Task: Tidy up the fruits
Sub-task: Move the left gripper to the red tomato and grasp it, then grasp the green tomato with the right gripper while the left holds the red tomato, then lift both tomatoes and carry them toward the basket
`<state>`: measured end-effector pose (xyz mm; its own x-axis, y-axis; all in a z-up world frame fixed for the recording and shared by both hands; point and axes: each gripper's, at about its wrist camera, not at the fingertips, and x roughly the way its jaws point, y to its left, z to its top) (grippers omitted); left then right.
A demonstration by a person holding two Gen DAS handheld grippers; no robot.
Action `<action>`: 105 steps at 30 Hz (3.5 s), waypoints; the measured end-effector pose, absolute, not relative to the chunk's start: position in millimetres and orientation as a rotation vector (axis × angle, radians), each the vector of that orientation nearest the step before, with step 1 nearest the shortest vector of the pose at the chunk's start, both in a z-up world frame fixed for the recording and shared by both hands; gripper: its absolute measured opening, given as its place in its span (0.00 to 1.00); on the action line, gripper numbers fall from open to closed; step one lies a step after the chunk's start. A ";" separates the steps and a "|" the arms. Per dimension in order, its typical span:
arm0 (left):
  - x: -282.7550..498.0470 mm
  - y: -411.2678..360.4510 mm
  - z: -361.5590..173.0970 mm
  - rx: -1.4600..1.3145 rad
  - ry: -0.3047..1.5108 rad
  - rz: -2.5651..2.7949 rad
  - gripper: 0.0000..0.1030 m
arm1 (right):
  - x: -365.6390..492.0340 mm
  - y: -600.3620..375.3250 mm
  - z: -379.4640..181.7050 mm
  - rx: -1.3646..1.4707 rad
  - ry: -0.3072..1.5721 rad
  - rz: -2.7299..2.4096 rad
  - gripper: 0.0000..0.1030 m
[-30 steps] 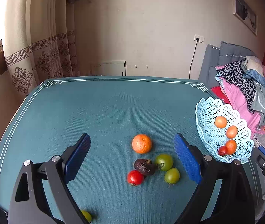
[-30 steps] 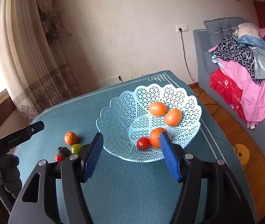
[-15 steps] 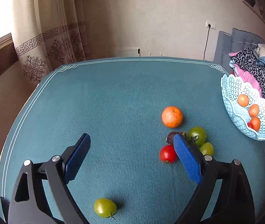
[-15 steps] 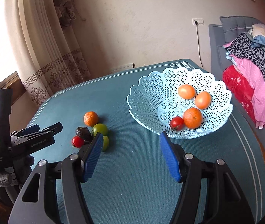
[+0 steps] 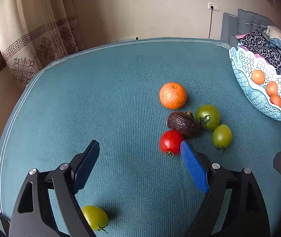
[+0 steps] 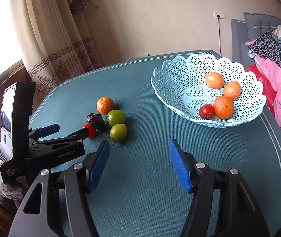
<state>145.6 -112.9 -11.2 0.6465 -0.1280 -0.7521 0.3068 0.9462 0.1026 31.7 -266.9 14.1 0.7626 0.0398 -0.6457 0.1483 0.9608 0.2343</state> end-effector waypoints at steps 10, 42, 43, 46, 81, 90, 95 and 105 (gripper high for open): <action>152.0 -126.3 -19.6 0.229 0.862 -0.305 0.63 | 34.7 -267.8 10.6 0.282 0.713 -0.055 0.61; 135.0 -62.7 7.1 0.020 0.792 -0.315 0.27 | 89.2 -228.5 -8.8 0.145 0.811 0.004 0.52; 134.1 -62.1 7.4 0.017 0.789 -0.315 0.27 | 92.3 -228.0 -9.8 0.142 0.815 0.002 0.50; 132.7 -61.2 7.5 0.015 0.785 -0.316 0.27 | 100.4 -226.8 -12.2 0.138 0.823 0.000 0.47; 126.5 -62.4 11.6 0.017 0.768 -0.343 0.27 | 82.9 -222.8 1.0 0.162 0.790 0.027 0.29; 119.0 -67.0 19.3 0.026 0.752 -0.353 0.27 | 67.3 -226.4 17.1 0.181 0.755 0.027 0.29; 113.9 -69.2 24.6 0.033 0.742 -0.359 0.27 | 58.4 -231.9 24.2 0.194 0.733 0.017 0.29; 104.8 -76.5 35.5 0.056 0.718 -0.371 0.27 | 43.7 -249.7 35.5 0.224 0.694 -0.011 0.29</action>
